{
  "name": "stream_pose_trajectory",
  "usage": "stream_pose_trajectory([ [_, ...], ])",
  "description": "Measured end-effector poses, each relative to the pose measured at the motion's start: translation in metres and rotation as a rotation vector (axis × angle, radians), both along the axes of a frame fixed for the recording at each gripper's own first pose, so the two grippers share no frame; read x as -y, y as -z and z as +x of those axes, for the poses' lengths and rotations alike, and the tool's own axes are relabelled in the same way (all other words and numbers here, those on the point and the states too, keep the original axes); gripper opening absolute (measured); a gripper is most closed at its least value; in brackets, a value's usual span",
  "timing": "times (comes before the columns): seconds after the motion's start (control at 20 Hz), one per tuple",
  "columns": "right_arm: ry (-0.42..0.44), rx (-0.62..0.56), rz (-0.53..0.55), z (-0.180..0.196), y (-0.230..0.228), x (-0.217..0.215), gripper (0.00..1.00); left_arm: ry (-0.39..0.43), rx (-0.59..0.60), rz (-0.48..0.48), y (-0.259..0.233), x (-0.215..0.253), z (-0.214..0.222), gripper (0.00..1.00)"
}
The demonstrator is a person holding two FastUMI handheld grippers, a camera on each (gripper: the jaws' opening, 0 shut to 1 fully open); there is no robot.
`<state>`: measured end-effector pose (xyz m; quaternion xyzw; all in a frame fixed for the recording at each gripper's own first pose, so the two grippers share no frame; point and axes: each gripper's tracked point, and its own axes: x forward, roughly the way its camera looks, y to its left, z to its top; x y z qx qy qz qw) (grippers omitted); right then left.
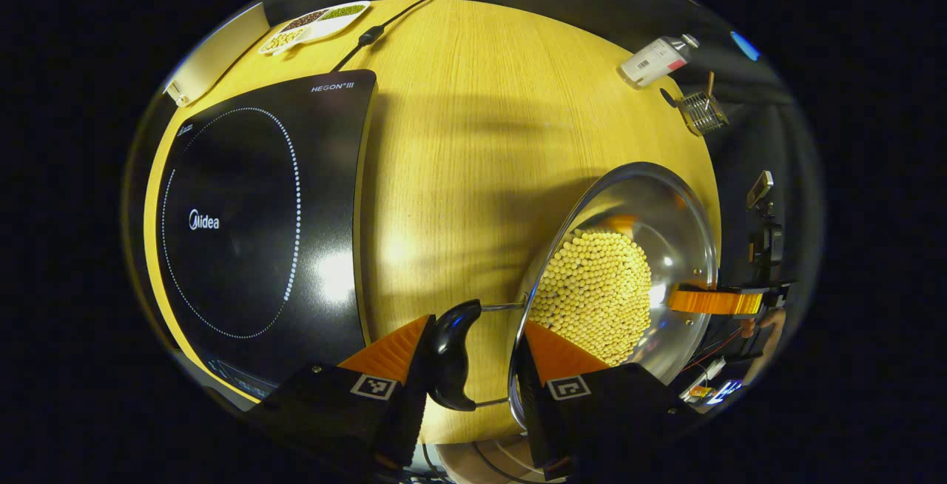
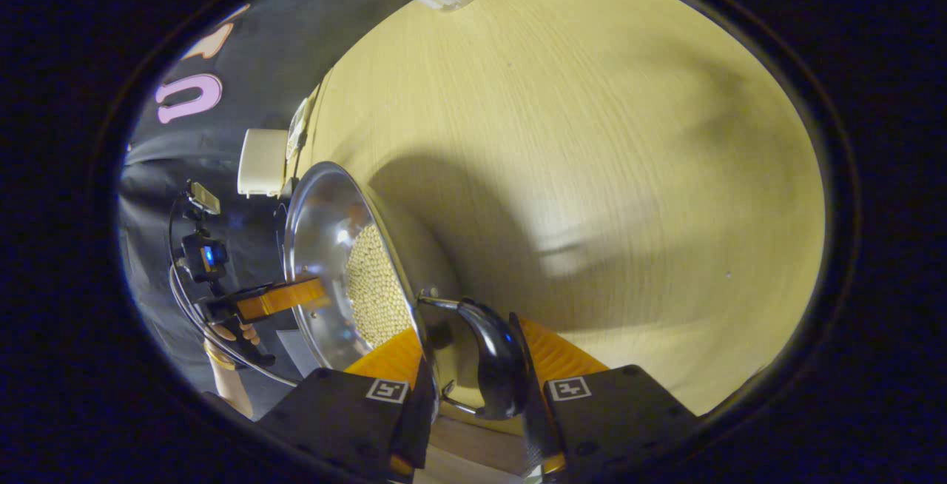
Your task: First push the handle of the pot to place it horizontally, then grasp the pot with both hands and set it on the induction cooktop.
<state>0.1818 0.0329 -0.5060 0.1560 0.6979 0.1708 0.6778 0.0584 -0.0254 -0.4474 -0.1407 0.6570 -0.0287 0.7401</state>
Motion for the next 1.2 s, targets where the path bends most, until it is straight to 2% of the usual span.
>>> stream_pose_trajectory([
  [0.05, 0.002, -0.001, 0.001, -0.002, 0.0, 0.0, 0.54, 0.002, -0.002, -0.001, -0.003, 0.001, -0.004, 0.59],
  [0.15, 0.005, -0.008, 0.003, -0.003, 0.001, 0.0, 0.54, 0.006, -0.01, -0.003, -0.01, 0.001, -0.016, 0.59],
  [0.2, 0.005, -0.014, 0.003, -0.003, 0.002, -0.001, 0.49, 0.006, -0.015, -0.005, -0.014, 0.002, -0.023, 0.62],
  [0.3, 0.006, -0.022, 0.004, -0.003, 0.002, -0.001, 0.49, 0.003, -0.027, -0.01, -0.021, 0.0, -0.038, 0.59],
  [0.4, 0.004, -0.029, 0.003, -0.003, 0.001, -0.001, 0.48, 0.002, -0.042, -0.011, -0.028, -0.004, -0.052, 0.62],
  [0.6, -0.002, -0.03, 0.003, 0.0, 0.0, -0.001, 0.48, 0.01, -0.047, -0.004, -0.037, -0.018, -0.075, 0.59],
  [0.65, -0.002, -0.025, 0.0, -0.001, 0.0, 0.0, 0.48, 0.011, -0.042, -0.003, -0.039, -0.023, -0.077, 0.62],
  [0.7, -0.001, -0.02, -0.003, 0.002, -0.002, 0.0, 0.53, 0.014, -0.036, -0.005, -0.041, -0.028, -0.08, 0.59],
  [0.75, 0.001, -0.013, -0.005, -0.002, -0.001, -0.001, 0.53, 0.017, -0.027, -0.009, -0.044, -0.035, -0.081, 0.59],
  [0.8, 0.003, -0.006, -0.007, -0.001, -0.001, -0.002, 0.58, 0.021, -0.019, -0.013, -0.046, -0.042, -0.082, 0.59],
  [0.85, 0.005, 0.003, -0.01, -0.001, -0.003, -0.001, 0.53, 0.026, -0.011, -0.016, -0.048, -0.051, -0.082, 0.59],
  [1.05, 0.029, 0.036, -0.017, -0.002, -0.003, -0.003, 0.53, 0.051, 0.024, -0.028, -0.056, -0.101, -0.082, 0.62],
  [1.2, 0.044, 0.05, -0.006, 0.0, -0.005, -0.001, 0.54, 0.064, 0.054, -0.021, -0.064, -0.153, -0.078, 0.59],
])
